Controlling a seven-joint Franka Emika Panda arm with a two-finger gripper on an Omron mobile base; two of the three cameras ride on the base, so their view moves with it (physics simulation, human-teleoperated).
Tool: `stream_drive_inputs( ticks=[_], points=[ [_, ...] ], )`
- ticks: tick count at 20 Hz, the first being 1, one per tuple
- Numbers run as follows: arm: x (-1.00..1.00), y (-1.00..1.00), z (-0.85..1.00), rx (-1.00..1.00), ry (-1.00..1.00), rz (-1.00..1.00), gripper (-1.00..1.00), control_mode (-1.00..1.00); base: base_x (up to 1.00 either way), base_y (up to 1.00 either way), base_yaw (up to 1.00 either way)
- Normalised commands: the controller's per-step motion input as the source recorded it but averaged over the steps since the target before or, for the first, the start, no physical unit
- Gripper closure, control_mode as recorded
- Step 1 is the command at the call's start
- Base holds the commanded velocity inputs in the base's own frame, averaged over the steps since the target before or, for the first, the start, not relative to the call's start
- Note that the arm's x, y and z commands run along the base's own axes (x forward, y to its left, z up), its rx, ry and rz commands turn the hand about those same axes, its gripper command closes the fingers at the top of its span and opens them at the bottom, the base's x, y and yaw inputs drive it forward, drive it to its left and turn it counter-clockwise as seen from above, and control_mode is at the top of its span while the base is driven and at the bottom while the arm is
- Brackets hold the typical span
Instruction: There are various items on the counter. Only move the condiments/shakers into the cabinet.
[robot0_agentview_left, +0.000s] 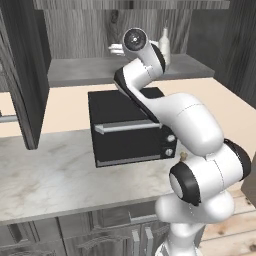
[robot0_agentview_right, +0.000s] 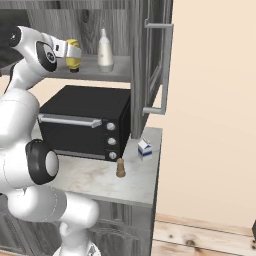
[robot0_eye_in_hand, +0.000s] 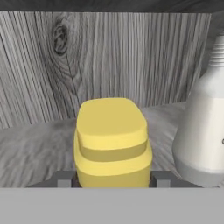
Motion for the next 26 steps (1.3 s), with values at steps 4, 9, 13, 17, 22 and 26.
stream_drive_inputs(
  ticks=[4, 9, 13, 17, 22, 26],
  points=[
    [-0.04, 0.00, 0.00, 0.00, 0.00, 0.00, -1.00, -1.00, 0.00, 0.00, 0.00],
    [-0.20, 0.00, 0.00, 0.00, -0.05, 0.00, -1.00, -1.00, 0.00, 0.00, 0.00],
    [-0.50, 0.06, 0.00, 0.00, -0.06, 0.00, -1.00, -1.00, 0.00, 0.00, 0.00],
    [-0.94, 0.17, -0.02, 0.00, -0.03, -0.03, -1.00, -1.00, 0.00, 0.00, 0.00],
    [-1.00, 0.12, -0.16, 0.00, -0.03, -0.10, -1.00, -1.00, 0.00, 0.00, 0.00],
    [-1.00, 0.03, -0.29, 0.00, 0.00, -0.17, -1.00, -1.00, 0.00, 0.00, 0.00]
  ],
)
